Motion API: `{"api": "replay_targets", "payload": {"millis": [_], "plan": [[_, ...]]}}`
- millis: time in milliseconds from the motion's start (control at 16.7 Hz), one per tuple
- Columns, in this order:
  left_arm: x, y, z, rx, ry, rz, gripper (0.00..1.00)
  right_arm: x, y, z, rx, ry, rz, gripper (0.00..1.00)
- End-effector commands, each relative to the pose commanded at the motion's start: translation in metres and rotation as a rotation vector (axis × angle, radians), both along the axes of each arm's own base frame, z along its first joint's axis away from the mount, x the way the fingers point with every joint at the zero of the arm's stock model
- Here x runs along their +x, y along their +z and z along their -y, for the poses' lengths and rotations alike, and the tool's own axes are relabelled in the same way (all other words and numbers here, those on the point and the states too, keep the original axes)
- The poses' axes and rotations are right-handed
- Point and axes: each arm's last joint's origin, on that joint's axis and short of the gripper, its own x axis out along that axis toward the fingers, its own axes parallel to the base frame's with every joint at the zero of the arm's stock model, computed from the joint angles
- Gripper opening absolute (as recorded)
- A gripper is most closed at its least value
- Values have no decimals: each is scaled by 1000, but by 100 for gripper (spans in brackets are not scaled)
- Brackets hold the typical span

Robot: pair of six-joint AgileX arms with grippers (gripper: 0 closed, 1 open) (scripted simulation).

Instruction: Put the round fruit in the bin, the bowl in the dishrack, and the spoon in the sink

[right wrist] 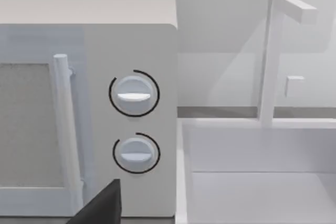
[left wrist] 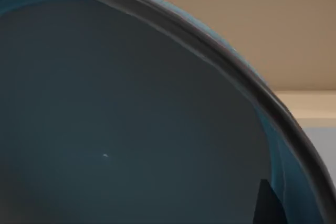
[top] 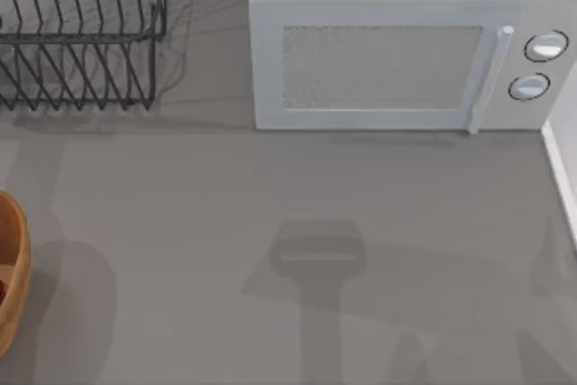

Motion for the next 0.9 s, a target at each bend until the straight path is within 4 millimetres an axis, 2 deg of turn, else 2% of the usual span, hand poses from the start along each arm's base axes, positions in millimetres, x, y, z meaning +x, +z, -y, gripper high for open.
{"api": "replay_targets", "payload": {"millis": [180, 420, 660, 900], "plan": [[21, -6, -3, -1, -2, -4, 0, 0, 0, 0, 0, 0, 0, 100], [85, -36, -9, -2, -1, -8, 0, 0, 0, 0, 0, 0, 0, 100], [149, -91, -9, 0, 0, 11, 0, 0, 0, 0, 0, 0, 0, 100], [187, -154, -3, 1, 0, 26, 0, 0, 0, 0, 0, 0, 0, 100]]}}
